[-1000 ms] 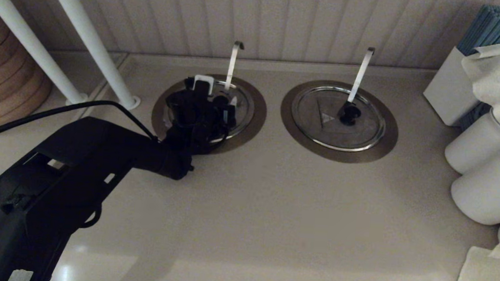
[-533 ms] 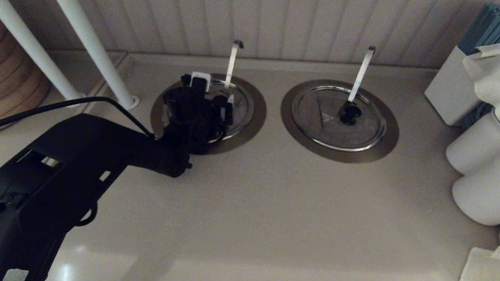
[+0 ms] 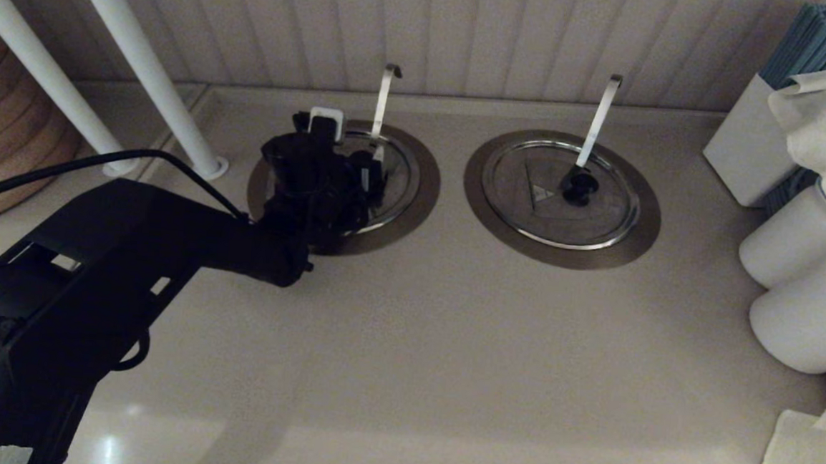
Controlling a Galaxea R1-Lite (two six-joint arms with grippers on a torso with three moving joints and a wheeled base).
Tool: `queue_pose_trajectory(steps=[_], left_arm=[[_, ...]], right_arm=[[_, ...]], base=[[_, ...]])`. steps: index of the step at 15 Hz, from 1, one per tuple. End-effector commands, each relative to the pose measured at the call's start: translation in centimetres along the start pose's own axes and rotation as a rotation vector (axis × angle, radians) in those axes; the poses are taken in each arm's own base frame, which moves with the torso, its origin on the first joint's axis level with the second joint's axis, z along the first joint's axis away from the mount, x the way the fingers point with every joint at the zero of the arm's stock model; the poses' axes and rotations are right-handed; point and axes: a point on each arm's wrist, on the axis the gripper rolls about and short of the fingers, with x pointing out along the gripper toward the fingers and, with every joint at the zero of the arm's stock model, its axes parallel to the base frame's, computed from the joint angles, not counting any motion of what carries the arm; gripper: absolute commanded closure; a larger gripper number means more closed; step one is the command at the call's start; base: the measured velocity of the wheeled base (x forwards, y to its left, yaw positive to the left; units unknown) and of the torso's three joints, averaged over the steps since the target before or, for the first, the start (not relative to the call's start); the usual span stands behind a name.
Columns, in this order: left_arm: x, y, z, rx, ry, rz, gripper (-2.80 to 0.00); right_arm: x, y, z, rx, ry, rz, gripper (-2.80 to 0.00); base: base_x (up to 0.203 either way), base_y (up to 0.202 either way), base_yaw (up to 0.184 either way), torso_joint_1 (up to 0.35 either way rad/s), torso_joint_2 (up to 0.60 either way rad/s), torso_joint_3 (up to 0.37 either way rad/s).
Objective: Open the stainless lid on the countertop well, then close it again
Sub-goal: Open the lid
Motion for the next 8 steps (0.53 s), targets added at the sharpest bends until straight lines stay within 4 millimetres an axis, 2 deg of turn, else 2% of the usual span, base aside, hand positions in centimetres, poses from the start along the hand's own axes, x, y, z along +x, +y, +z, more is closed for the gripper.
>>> queue_pose_trajectory(steps=[1,8], left_arm=[[-0.23,0.33,1.64,-0.011,-0.036,0.008,-2.8],[-0.23,1.12,2.61,-0.014,-0.055,0.022,-2.8]], right_arm=[[0.0,0.0,0.0,0.0,0.0,0.001,0.0],[0.0,0.0,0.0,0.0,0.0,0.001,0.0]], base=[[0.0,0.0,0.0,0.0,0.0,0.0],[0.0,0.0,0.0,0.0,0.0,0.0]])
